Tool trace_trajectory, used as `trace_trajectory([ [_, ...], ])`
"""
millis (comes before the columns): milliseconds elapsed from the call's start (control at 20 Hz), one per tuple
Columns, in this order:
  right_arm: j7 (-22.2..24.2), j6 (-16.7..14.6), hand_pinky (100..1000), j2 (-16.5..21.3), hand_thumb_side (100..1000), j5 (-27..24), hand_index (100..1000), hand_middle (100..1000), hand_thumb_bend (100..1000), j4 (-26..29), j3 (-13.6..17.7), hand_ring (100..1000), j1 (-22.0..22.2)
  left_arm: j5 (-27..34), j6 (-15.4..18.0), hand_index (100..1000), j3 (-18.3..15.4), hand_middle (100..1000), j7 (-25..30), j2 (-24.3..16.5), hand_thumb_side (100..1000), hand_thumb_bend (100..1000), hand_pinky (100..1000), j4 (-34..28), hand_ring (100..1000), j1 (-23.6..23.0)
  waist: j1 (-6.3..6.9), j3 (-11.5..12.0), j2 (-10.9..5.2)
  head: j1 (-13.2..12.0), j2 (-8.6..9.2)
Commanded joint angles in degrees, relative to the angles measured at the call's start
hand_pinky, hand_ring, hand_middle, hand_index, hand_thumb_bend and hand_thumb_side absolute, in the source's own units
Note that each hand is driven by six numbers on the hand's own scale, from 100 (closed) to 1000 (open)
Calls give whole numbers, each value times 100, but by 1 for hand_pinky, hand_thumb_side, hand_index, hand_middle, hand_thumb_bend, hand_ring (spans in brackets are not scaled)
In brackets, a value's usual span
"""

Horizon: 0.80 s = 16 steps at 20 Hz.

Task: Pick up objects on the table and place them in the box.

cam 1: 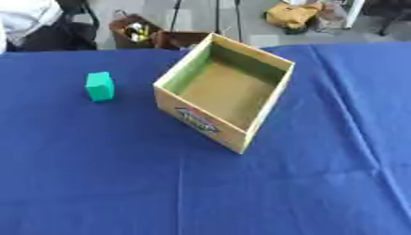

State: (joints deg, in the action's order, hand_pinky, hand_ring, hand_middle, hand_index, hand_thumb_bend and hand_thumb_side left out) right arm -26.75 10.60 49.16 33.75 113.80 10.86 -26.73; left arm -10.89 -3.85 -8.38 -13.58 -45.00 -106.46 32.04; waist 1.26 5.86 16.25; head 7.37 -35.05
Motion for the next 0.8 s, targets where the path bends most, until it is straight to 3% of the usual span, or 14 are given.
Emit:
trace_trajectory([
  [50,47,-9,813,187,1000,51,860,858,153,79,34,933,-51,-88,19,1000,30,1000,67,-308,1000,433,996,16,1000,112,-4,-5,-127,33,-43],
  [150,109,-69,815,194,1000,58,861,861,151,79,9,934,-55,-168,-51,978,101,940,290,-360,1000,367,965,84,965,145,-1,-6,-132,7,-52],
  [250,172,-125,815,192,1000,57,861,861,144,79,-6,934,-73,-263,-130,926,183,935,624,-442,1000,336,957,201,967,225,4,-5,-140,-33,-71],
  [400,242,-165,815,195,1000,39,861,860,140,79,-31,934,-103,-613,-167,952,331,920,1226,-584,1000,356,951,465,950,414,12,-16,-148,-52,-103],
  [450,261,-174,816,194,1000,36,861,860,140,79,-39,934,-115,-741,-159,1000,379,939,1433,-617,1000,408,957,568,962,486,17,-21,-151,-61,-106],
  [600,307,-192,814,176,1000,17,860,860,125,79,-73,933,-161,-1194,-86,1000,584,964,2078,-685,1000,536,972,960,991,773,27,-48,-156,-94,-122],
  [800,354,-201,814,152,1000,-21,859,859,113,79,-120,933,-217,-1964,166,1000,820,970,2876,-693,1000,587,984,1438,1000,1168,34,-72,-154,-159,-138],
])
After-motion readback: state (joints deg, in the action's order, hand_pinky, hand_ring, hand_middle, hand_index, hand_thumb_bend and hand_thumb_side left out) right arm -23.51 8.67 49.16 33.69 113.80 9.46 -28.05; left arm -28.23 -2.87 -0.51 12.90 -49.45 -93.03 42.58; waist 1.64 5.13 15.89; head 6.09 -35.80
